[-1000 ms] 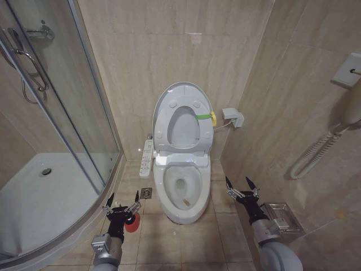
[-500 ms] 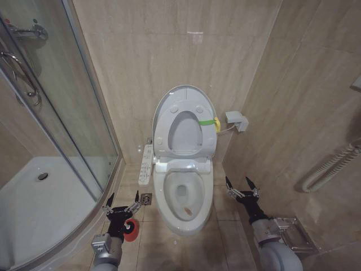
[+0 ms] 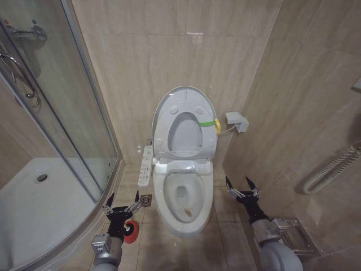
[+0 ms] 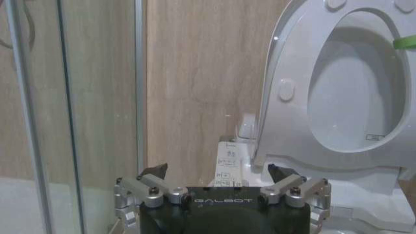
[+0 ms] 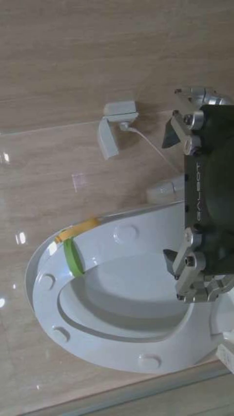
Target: Open the toilet lid, clean the toilet bowl with a toilet brush, close the toilet lid, and flush.
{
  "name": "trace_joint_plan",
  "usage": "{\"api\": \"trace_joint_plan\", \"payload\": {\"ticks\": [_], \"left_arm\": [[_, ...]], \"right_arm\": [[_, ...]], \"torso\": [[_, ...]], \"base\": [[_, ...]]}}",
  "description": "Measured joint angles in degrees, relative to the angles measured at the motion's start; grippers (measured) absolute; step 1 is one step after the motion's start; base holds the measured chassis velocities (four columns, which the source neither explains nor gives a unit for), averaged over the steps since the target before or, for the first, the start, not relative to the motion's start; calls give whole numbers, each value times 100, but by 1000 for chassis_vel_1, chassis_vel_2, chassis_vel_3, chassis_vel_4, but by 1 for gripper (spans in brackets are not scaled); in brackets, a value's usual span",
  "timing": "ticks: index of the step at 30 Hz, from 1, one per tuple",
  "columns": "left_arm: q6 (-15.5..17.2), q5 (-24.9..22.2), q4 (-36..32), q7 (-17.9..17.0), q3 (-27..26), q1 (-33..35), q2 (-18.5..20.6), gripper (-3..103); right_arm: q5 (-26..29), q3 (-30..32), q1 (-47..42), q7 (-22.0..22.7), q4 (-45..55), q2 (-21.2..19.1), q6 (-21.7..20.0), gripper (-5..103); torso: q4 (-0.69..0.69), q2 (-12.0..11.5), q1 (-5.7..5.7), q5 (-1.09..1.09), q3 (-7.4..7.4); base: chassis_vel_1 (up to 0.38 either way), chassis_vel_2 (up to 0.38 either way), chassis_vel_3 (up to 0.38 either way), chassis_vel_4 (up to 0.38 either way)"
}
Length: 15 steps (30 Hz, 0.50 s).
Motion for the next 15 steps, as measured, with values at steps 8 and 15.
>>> {"api": "trace_joint_plan", "payload": {"ticks": [8,15], "left_arm": [[0,0,0,0,0,2,0,100],[0,0,0,0,0,1,0,100]], "right_arm": [[0,0,-1,0,0,0,0,100],[0,0,-1,0,0,0,0,100]], "torso": [[0,0,-2,0,-1],[0,0,-2,0,-1]], "base": [[0,0,0,0],[0,0,0,0]]}}
